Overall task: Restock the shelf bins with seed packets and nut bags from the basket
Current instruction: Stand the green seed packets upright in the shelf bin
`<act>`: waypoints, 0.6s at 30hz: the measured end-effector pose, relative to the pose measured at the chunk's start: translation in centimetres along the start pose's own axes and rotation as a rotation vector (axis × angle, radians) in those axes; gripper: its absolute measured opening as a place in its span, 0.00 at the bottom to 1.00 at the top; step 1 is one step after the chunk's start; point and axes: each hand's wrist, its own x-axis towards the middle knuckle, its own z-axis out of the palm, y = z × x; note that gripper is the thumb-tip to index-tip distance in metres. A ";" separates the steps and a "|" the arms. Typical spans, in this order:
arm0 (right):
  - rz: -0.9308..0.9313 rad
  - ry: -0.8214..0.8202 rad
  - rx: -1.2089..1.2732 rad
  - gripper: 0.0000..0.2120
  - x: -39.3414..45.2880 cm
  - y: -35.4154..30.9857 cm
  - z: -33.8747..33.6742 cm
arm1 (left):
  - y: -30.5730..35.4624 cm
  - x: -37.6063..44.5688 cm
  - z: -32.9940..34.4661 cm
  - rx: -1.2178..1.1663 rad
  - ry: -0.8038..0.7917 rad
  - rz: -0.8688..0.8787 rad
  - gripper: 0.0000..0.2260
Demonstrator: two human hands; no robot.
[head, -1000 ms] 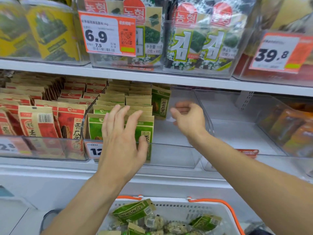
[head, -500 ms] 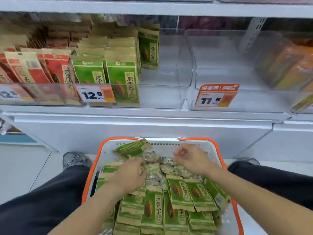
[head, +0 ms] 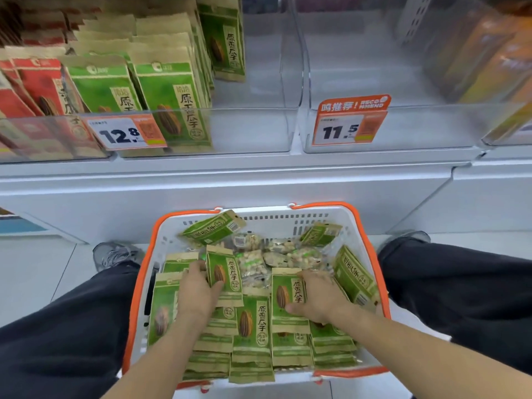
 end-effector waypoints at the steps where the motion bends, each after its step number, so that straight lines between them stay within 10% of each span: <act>1: -0.008 0.019 0.048 0.45 0.0 -0.2 0.2 | 0.2 0.1 -0.1 0.005 -0.020 -0.021 0.25; 10: 0.073 -0.124 0.422 0.56 -1.1 -3.3 1.6 | 1.9 -0.3 -0.9 0.006 -0.229 -0.082 0.21; 18: 0.142 -0.240 0.655 0.40 -0.8 -3.7 -2.7 | 3.3 -0.8 -2.0 -0.160 -0.318 -0.109 0.09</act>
